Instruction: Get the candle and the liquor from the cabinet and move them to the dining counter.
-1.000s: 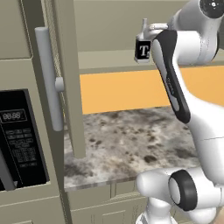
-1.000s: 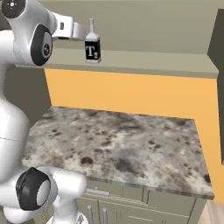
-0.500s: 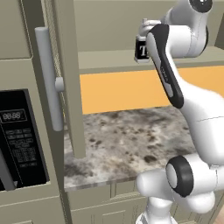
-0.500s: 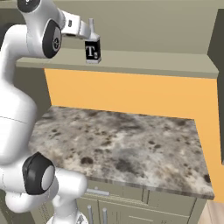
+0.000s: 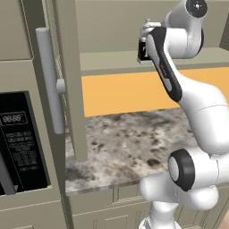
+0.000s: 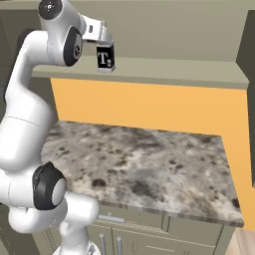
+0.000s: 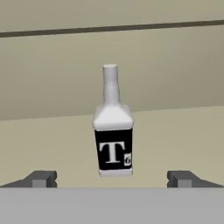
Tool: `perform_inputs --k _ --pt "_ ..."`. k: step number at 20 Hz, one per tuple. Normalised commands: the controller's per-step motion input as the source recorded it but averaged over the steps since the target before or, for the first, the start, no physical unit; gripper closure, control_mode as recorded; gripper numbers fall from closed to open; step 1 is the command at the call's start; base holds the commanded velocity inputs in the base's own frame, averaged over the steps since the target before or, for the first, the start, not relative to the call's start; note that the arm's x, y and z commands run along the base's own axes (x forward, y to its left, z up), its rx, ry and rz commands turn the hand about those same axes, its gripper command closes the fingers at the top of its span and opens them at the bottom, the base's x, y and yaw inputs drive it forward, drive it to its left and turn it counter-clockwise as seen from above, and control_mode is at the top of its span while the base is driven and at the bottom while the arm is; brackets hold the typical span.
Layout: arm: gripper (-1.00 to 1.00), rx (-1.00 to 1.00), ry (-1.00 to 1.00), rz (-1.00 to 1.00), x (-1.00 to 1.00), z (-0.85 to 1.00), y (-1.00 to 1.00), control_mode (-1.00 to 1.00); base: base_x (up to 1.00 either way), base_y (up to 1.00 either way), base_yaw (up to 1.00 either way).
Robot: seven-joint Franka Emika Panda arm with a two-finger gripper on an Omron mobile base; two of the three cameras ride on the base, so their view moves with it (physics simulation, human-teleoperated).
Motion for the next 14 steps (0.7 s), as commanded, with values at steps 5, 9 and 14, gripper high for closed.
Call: perform_inputs --k 5,9,14 --pt "-1.0 0.0 0.0 0.0 0.39 -0.01 -0.01 -1.0 0.0 0.0 0.0" --pt "-1.0 0.0 0.02 0.0 0.49 0.03 -0.01 -1.0 0.0 0.0 0.0" --pt "-1.0 0.0 0.0 0.0 0.43 0.0 0.0 -1.0 0.0 0.0 0.0"
